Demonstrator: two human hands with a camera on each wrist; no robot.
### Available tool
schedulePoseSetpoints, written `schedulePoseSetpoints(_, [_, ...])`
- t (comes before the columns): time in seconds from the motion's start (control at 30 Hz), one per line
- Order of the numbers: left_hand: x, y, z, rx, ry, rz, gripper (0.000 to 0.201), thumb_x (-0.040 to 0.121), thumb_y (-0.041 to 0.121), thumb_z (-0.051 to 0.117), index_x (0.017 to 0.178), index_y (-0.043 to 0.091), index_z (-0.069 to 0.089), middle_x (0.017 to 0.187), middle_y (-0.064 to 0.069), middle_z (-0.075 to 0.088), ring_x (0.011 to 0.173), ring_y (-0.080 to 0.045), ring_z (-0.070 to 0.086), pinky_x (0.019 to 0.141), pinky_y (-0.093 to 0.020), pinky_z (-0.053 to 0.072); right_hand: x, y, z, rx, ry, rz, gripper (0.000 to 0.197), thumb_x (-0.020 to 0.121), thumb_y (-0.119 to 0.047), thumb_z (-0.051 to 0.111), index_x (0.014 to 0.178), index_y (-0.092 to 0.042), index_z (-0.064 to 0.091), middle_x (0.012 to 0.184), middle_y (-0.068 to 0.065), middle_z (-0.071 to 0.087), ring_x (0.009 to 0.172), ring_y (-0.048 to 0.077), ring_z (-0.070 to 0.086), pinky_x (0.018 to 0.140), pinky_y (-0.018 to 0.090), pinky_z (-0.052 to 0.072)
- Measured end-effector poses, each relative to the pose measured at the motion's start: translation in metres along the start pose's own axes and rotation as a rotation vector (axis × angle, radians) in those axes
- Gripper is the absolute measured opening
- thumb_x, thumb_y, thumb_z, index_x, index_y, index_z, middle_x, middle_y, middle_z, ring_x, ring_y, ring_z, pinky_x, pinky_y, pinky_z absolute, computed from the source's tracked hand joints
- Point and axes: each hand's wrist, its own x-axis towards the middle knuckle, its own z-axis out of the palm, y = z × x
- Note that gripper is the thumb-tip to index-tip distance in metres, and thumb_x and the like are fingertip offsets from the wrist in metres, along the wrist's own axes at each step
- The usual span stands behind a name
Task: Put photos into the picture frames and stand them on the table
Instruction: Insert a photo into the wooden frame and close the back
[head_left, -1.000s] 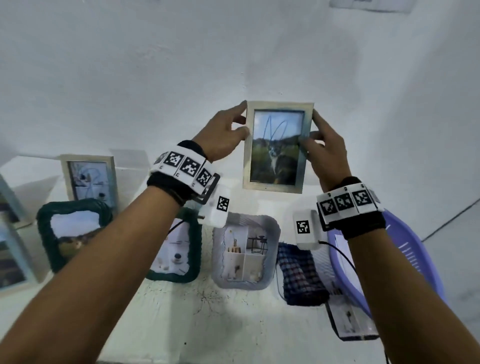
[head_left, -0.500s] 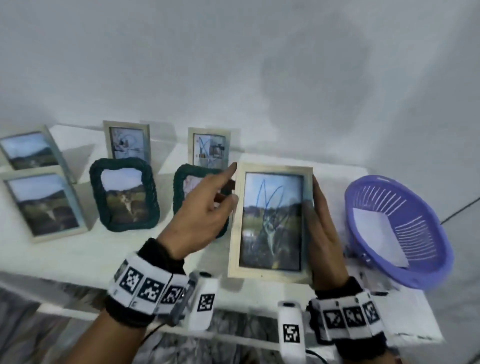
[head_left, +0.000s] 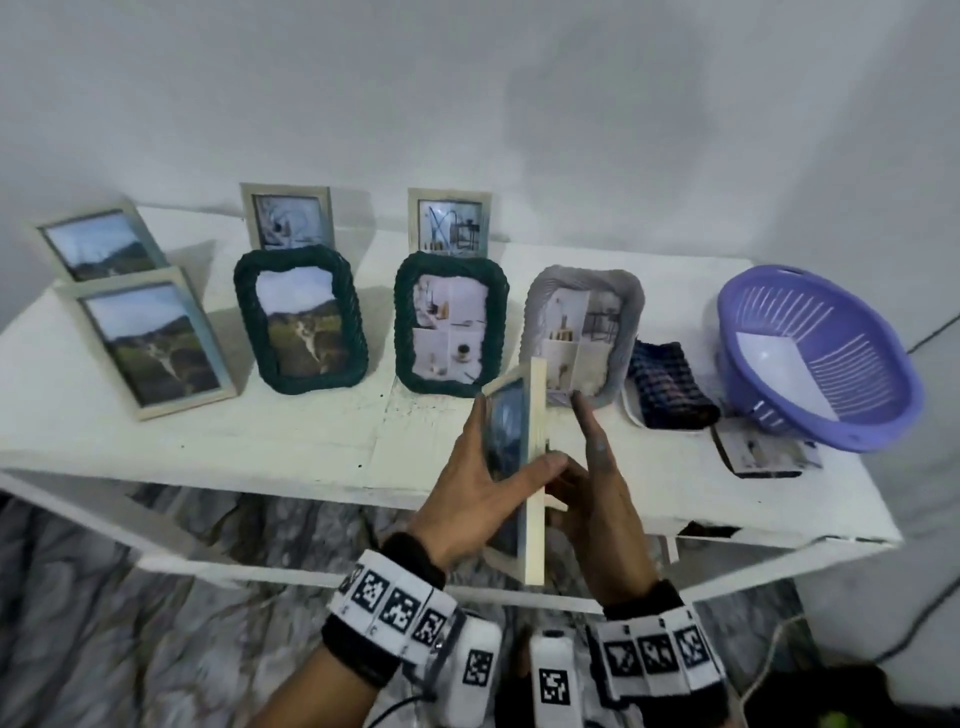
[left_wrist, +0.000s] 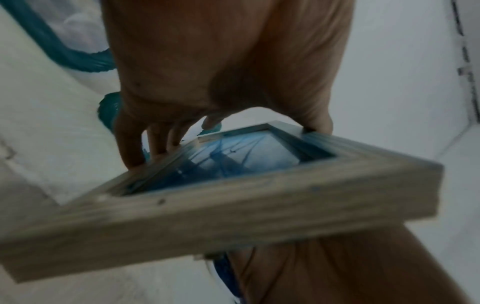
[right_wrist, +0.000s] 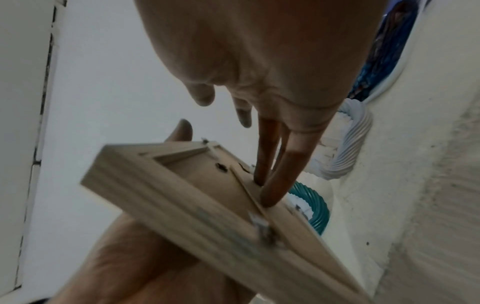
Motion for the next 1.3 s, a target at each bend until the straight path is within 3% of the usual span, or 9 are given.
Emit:
schedulePoseSetpoints(0.2, [0.001, -0.01, -0.007, -0.284, -0.001, -0.06, 0.086, 0.066, 0.054, 0.072, 0.141, 0.028, 0.039, 0.118, 0.0, 0.068, 0.108, -0.016, 0.066, 0.093, -0.035, 0.052, -0.003, 0.012, -0.005, -0.081, 0.16, 0.074, 0.028, 0.101, -0.025, 0.045, 0.115, -0.013, 0.066, 0.103, 0.014, 0.071, 0.093, 0.032, 0.068, 0.072, 0.034, 0.056])
schedulePoseSetpoints(0.43, [0.011, -0.034, -0.018, -0.354, 0.269, -0.026, 0.039, 0.084, 0.034, 0.071, 0.116, 0.016, 0.057, 0.105, -0.003, 0.071, 0.096, -0.019, 0.068, 0.073, -0.033, 0.056, 0.005, 0.022, -0.037, -0.311, 0.296, 0.032, 0.021, 0.094, -0.007, 0.057, 0.099, -0.024, 0.068, 0.095, 0.002, 0.071, 0.088, 0.017, 0.065, 0.076, 0.035, 0.055])
schedulePoseSetpoints(0.53, [0.021, -0.057, -0.022, -0.225, 0.325, -0.102, 0.03, 0.086, 0.027, 0.067, 0.114, 0.016, 0.065, 0.105, -0.009, 0.07, 0.096, -0.021, 0.069, 0.073, -0.036, 0.058, 0.012, 0.026, -0.051, -0.435, 0.296, 0.042, 0.018, 0.091, -0.008, 0.062, 0.1, -0.024, 0.065, 0.088, 0.002, 0.069, 0.082, 0.015, 0.064, 0.073, 0.035, 0.054])
schedulePoseSetpoints(0.63, [0.032, -0.08, -0.021, -0.049, 0.333, -0.179, 0.03, 0.086, 0.028, 0.071, 0.113, 0.017, 0.07, 0.102, -0.01, 0.072, 0.099, -0.027, 0.068, 0.085, -0.042, 0.058, 0.02, 0.033, -0.063, -0.714, 0.262, 0.078, 0.02, 0.092, -0.016, 0.062, 0.111, -0.017, 0.066, 0.089, -0.003, 0.069, 0.078, 0.008, 0.062, 0.068, 0.015, 0.045])
schedulePoseSetpoints(0.7, [0.039, -0.091, -0.018, 0.074, 0.339, -0.205, 0.033, 0.085, 0.032, 0.073, 0.115, 0.017, 0.07, 0.095, -0.005, 0.073, 0.096, -0.024, 0.069, 0.084, -0.033, 0.058, 0.025, 0.039, -0.069, -0.86, 0.248, 0.113, 0.024, 0.092, -0.02, 0.061, 0.115, -0.014, 0.065, 0.095, 0.001, 0.069, 0.077, 0.01, 0.06, 0.063, 0.009, 0.037])
schedulePoseSetpoints(0.8, [0.043, -0.091, -0.012, 0.269, 0.377, -0.208, 0.032, 0.088, 0.032, 0.071, 0.115, 0.016, 0.069, 0.09, 0.0, 0.072, 0.085, -0.015, 0.067, 0.065, -0.011, 0.05, 0.029, 0.046, -0.072, -0.97, 0.222, 0.099, 0.026, 0.092, -0.021, 0.061, 0.115, -0.01, 0.064, 0.1, 0.008, 0.07, 0.085, 0.019, 0.062, 0.072, 0.017, 0.039])
schedulePoseSetpoints(0.97, [0.047, -0.089, -0.003, 0.433, 0.436, -0.169, 0.033, 0.088, 0.032, 0.071, 0.115, 0.013, 0.07, 0.088, -0.001, 0.071, 0.086, -0.018, 0.066, 0.082, -0.035, 0.056, 0.037, 0.047, -0.075, -1.084, 0.199, 0.039, 0.025, 0.09, -0.017, 0.06, 0.113, -0.006, 0.062, 0.092, 0.01, 0.068, 0.089, 0.027, 0.063, 0.08, 0.032, 0.047])
schedulePoseSetpoints(1.07, [0.049, -0.092, -0.001, 0.566, 0.469, -0.112, 0.032, 0.088, 0.031, 0.071, 0.113, 0.011, 0.071, 0.098, -0.006, 0.074, 0.092, -0.02, 0.067, 0.089, -0.027, 0.05, 0.041, 0.047, -0.075, -1.12, 0.137, -0.04, 0.033, 0.089, -0.012, 0.057, 0.121, -0.011, 0.053, 0.078, 0.005, 0.061, 0.081, 0.028, 0.059, 0.068, 0.031, 0.04])
schedulePoseSetpoints(1.3, [0.052, -0.092, 0.001, 0.638, 0.447, -0.084, 0.031, 0.088, 0.033, 0.07, 0.111, 0.011, 0.071, 0.098, -0.007, 0.074, 0.091, -0.021, 0.067, 0.085, -0.027, 0.05, 0.048, 0.044, -0.074, -1.264, -0.009, -0.066, 0.032, 0.087, -0.011, 0.051, 0.117, -0.014, 0.06, 0.094, 0.014, 0.056, 0.084, 0.033, 0.056, 0.068, 0.032, 0.039])
